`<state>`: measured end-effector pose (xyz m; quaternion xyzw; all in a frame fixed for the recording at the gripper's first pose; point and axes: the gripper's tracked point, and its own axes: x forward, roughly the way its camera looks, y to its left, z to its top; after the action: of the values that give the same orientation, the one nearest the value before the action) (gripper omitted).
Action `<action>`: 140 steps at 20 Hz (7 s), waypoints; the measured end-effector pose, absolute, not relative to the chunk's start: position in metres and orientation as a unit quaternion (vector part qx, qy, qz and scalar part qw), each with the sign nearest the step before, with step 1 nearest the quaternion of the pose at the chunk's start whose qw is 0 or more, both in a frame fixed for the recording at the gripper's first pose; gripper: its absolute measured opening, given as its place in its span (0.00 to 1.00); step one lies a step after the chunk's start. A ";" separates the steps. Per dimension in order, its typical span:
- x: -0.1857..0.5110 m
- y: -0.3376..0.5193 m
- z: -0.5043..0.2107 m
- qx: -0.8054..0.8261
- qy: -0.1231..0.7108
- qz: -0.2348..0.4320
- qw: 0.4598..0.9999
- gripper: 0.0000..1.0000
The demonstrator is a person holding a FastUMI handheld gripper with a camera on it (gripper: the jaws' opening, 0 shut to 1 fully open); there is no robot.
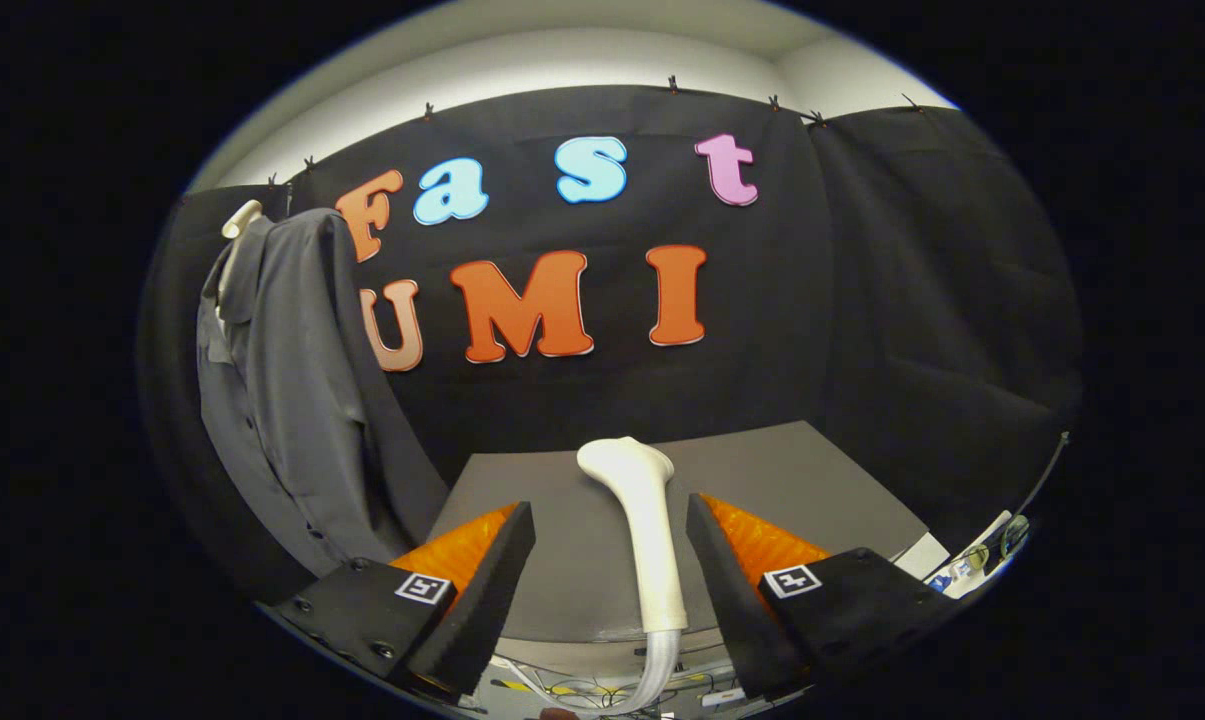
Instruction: Iron the clothes twice with a garment steamer, once on the left side and once on the right side.
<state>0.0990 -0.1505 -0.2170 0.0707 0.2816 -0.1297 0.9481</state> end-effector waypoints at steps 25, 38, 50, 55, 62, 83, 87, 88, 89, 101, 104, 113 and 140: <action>0.139 -0.179 -0.362 0.177 0.554 -0.153 0.799 0.97; 0.131 -0.184 -0.368 0.150 0.576 -0.114 0.795 0.39; 0.132 -0.179 -0.344 0.075 0.498 -0.126 0.855 0.29; 0.124 -0.178 -0.314 0.048 0.468 -0.151 0.870 0.29; 0.102 -0.116 -0.293 0.009 0.437 -0.128 0.890 0.29; 0.128 0.197 -0.145 -0.004 0.251 -0.078 0.965 0.29; 0.142 0.203 -0.163 -0.001 0.265 -0.108 0.958 0.28; 0.145 0.204 -0.168 -0.005 0.269 -0.114 0.956 0.28; 0.148 0.205 -0.170 -0.007 0.271 -0.116 0.956 0.29; 0.165 0.209 -0.217 -0.004 0.302 -0.120 0.946 0.29; 0.162 0.210 -0.219 0.000 0.298 -0.119 0.947 0.29; 0.152 0.211 -0.248 0.012 0.313 -0.123 0.942 0.29; 0.085 0.249 -0.381 0.016 0.400 -0.115 0.909 0.29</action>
<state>0.0854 0.2492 -0.3806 0.0157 0.4003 -0.1147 0.9090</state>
